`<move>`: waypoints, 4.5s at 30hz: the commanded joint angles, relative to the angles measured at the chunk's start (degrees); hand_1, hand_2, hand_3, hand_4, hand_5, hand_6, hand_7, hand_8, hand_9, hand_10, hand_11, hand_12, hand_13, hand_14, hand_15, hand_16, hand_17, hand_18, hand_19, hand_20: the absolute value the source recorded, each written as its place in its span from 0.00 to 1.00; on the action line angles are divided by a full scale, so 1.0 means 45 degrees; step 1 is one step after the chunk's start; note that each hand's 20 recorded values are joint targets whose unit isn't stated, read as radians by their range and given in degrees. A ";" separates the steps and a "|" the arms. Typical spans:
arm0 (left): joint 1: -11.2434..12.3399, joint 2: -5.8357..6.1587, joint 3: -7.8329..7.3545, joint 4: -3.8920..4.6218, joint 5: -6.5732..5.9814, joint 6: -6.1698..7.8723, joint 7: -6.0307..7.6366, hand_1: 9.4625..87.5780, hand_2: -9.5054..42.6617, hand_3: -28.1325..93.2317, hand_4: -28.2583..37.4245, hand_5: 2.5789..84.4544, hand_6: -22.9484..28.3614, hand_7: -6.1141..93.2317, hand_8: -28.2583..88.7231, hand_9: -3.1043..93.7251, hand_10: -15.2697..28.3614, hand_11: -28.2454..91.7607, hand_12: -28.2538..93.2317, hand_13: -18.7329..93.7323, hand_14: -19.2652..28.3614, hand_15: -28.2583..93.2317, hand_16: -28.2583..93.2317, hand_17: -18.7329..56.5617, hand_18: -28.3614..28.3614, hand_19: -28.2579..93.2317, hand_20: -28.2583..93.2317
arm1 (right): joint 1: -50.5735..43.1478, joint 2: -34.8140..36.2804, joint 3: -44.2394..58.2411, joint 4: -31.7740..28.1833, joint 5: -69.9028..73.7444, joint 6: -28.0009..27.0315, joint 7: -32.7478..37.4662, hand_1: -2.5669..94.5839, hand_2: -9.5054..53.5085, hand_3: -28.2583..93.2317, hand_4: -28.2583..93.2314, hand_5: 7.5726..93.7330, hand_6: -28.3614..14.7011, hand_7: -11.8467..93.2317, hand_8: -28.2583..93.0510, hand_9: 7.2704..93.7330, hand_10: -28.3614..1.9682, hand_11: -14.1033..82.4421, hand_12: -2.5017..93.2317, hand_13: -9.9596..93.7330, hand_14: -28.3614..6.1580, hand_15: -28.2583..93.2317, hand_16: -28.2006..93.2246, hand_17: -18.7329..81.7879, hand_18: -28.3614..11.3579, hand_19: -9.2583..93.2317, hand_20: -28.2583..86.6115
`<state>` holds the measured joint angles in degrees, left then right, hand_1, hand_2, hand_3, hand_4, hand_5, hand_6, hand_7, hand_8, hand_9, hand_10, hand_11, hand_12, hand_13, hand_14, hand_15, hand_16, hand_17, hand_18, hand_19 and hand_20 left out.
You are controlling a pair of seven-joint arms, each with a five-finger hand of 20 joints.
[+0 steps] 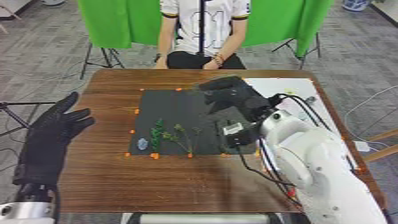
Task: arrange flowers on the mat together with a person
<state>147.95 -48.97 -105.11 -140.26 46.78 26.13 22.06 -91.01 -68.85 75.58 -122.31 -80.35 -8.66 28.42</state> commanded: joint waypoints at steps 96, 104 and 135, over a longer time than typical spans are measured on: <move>0.0481 -0.0344 0.0077 0.0147 -0.0096 -0.0065 -0.0349 0.14 0.26 0.87 0.00 0.35 0.55 0.22 0.14 0.36 0.78 0.44 0.32 0.35 0.93 0.61 0.16 0.11 0.93 0.63 0.29 | -0.3790 0.1819 0.3810 -0.0464 -0.0757 0.3649 -0.1701 0.36 0.07 0.80 0.01 0.52 0.68 0.25 0.13 0.54 0.39 0.33 0.18 0.57 0.35 0.66 0.32 0.33 0.17 0.68 0.41; 0.0480 -0.0319 0.0081 0.0132 -0.0097 -0.0025 -0.0314 0.14 0.26 0.87 0.00 0.35 0.55 0.22 0.14 0.36 0.78 0.44 0.32 0.35 0.94 0.61 0.16 0.11 0.93 0.63 0.29 | -0.2718 0.3492 0.2773 0.0168 -0.6899 0.5630 0.1471 0.36 0.06 0.78 0.01 0.52 0.66 0.24 0.14 0.53 0.37 0.32 0.18 0.59 0.35 0.67 0.31 0.36 0.16 0.72 0.40; -0.0219 -0.0274 0.0342 0.0281 0.0034 -0.0276 -0.0780 0.14 0.26 0.87 0.00 0.35 0.55 0.22 0.15 0.35 0.78 0.44 0.32 0.34 0.94 0.62 0.16 0.11 0.94 0.63 0.29 | 0.1782 0.4908 -0.1424 0.5770 -1.1010 0.0316 0.5719 0.44 0.00 0.82 0.01 0.52 0.64 0.23 0.14 0.53 0.29 0.28 0.17 0.64 0.35 0.71 0.30 0.41 0.16 0.82 0.29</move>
<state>147.33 -50.04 -104.03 -139.43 46.62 25.68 19.59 -85.16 -47.39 71.74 -99.82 -130.21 -4.43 53.21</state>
